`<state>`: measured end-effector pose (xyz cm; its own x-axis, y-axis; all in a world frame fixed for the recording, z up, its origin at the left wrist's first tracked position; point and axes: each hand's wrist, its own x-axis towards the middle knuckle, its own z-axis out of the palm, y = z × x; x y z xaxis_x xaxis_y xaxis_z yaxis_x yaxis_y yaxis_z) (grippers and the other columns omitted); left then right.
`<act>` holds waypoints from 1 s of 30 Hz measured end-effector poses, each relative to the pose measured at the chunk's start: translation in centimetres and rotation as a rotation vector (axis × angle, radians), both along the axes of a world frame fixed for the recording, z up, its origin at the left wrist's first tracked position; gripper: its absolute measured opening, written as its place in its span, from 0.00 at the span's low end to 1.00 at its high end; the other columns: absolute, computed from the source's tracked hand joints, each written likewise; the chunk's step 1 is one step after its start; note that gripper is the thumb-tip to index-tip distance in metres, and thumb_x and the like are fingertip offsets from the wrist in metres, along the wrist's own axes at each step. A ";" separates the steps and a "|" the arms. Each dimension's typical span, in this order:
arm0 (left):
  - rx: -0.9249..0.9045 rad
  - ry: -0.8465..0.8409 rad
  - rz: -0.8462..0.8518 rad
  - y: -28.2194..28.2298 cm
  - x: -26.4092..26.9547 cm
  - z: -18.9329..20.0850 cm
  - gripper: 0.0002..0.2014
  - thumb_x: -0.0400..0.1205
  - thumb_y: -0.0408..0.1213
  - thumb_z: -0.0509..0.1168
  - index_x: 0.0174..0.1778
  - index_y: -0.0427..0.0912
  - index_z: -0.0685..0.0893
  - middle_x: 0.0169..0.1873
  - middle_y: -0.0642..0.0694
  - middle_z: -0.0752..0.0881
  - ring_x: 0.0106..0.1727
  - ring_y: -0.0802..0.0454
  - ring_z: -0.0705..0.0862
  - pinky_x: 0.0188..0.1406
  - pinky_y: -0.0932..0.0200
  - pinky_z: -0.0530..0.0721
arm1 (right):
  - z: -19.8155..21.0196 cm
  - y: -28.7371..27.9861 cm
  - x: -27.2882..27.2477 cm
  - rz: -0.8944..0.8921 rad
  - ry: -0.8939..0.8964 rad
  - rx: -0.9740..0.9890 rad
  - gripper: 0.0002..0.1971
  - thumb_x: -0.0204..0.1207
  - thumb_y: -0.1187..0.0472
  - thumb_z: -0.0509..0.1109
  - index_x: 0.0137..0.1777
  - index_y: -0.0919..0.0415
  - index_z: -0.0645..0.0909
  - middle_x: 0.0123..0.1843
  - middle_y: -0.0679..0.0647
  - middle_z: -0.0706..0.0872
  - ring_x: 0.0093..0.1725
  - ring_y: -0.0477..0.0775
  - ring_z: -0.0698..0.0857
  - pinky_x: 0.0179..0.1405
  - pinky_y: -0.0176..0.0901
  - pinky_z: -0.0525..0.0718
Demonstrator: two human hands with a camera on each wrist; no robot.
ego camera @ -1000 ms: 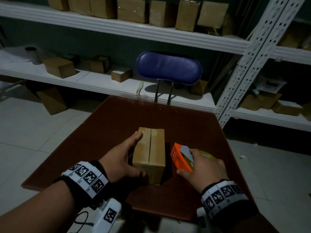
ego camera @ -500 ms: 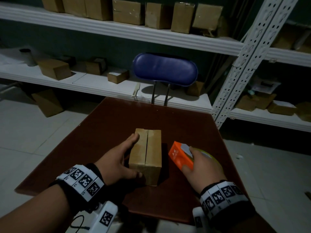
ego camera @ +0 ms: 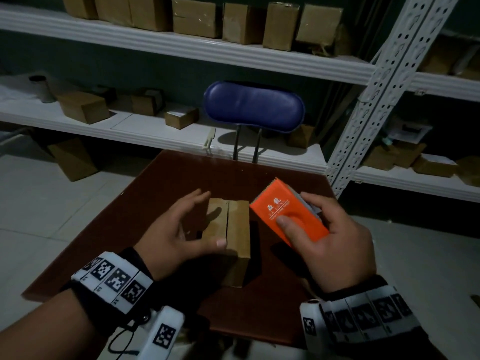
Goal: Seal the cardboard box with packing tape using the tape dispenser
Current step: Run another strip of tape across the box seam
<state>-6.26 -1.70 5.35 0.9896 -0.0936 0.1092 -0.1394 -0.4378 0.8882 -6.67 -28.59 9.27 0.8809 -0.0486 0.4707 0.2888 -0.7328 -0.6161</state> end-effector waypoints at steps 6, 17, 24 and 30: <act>-0.373 -0.020 -0.034 -2.3 -1.6 3.3 0.29 0.71 0.37 0.71 0.71 0.40 0.80 0.61 0.50 0.89 0.59 0.65 0.87 0.48 0.74 0.83 | -0.2 0.1 -1.4 0.267 -0.066 0.030 0.32 0.66 0.27 0.74 0.67 0.42 0.85 0.59 0.37 0.89 0.52 0.47 0.89 0.48 0.52 0.89; -0.493 0.089 -0.149 -2.1 -1.6 3.4 0.15 0.74 0.44 0.78 0.48 0.36 0.91 0.48 0.39 0.93 0.49 0.48 0.92 0.47 0.61 0.87 | 0.3 0.5 -2.3 0.389 -0.200 -0.032 0.33 0.67 0.27 0.72 0.66 0.46 0.83 0.58 0.33 0.84 0.48 0.41 0.87 0.46 0.47 0.89; -0.489 0.105 -0.138 -2.4 -1.8 3.7 0.12 0.77 0.37 0.73 0.46 0.29 0.87 0.42 0.39 0.92 0.43 0.48 0.90 0.42 0.61 0.87 | 0.2 0.6 -2.1 0.415 -0.193 -0.065 0.33 0.67 0.28 0.72 0.66 0.49 0.85 0.57 0.33 0.82 0.49 0.41 0.85 0.45 0.44 0.88; -0.487 0.163 -0.202 -2.7 -2.1 3.9 0.12 0.85 0.39 0.64 0.41 0.34 0.85 0.32 0.46 0.86 0.33 0.56 0.84 0.35 0.66 0.81 | 0.1 0.8 -2.3 0.434 -0.162 -0.067 0.34 0.67 0.26 0.71 0.66 0.47 0.85 0.56 0.26 0.79 0.48 0.40 0.85 0.45 0.41 0.87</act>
<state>-8.36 -4.37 9.28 0.9648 -0.2608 0.0340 -0.0216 0.0503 0.9985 -8.99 -27.82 9.36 0.7279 0.3431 0.5937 0.6661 -0.5595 -0.4933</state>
